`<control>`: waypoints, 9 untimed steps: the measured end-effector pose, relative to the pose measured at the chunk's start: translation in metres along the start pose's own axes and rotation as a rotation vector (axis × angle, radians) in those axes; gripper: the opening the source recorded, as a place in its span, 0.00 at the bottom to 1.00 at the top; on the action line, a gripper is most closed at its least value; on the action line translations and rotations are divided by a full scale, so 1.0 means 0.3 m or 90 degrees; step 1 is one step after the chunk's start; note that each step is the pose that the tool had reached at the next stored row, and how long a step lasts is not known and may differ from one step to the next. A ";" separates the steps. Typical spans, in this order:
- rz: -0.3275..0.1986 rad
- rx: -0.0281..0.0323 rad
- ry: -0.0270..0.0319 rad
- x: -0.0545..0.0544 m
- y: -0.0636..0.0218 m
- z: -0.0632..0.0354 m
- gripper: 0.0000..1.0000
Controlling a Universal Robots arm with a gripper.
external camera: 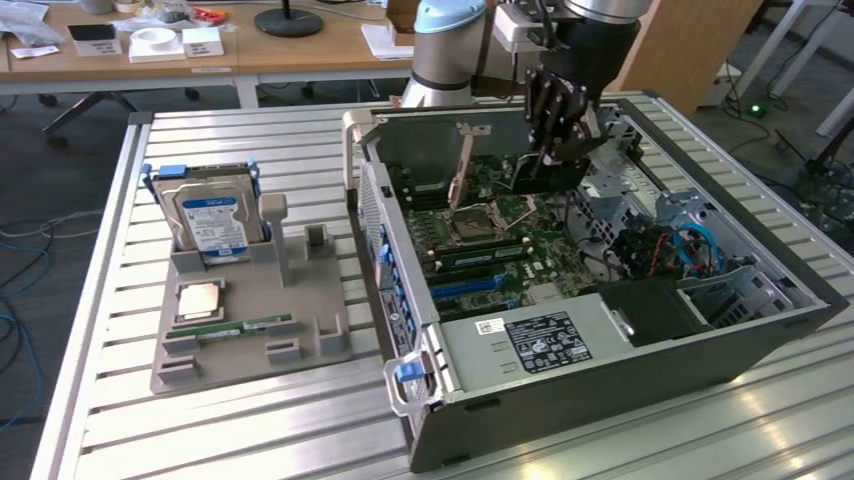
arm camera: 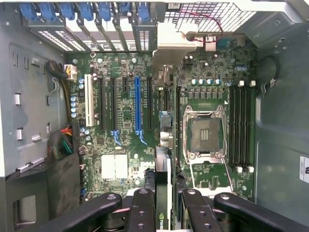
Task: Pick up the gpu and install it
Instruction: 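Insert the gpu into the slot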
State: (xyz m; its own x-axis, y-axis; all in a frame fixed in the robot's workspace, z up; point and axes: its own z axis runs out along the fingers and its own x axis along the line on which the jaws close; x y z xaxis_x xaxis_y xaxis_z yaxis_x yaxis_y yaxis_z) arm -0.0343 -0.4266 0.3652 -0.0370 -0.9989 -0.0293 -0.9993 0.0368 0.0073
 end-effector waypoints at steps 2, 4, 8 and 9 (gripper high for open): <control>0.000 0.0000 0.0001 0.000 0.000 0.000 0.26; 0.000 0.0000 0.0001 0.000 0.000 0.000 0.26; 0.000 0.0001 -0.0002 0.000 0.000 0.006 0.26; 0.000 0.0000 -0.0001 0.000 0.000 0.009 0.26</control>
State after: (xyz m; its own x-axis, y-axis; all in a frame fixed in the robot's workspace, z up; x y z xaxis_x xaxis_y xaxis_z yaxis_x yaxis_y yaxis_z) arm -0.0344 -0.4267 0.3626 -0.0370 -0.9989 -0.0294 -0.9993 0.0368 0.0072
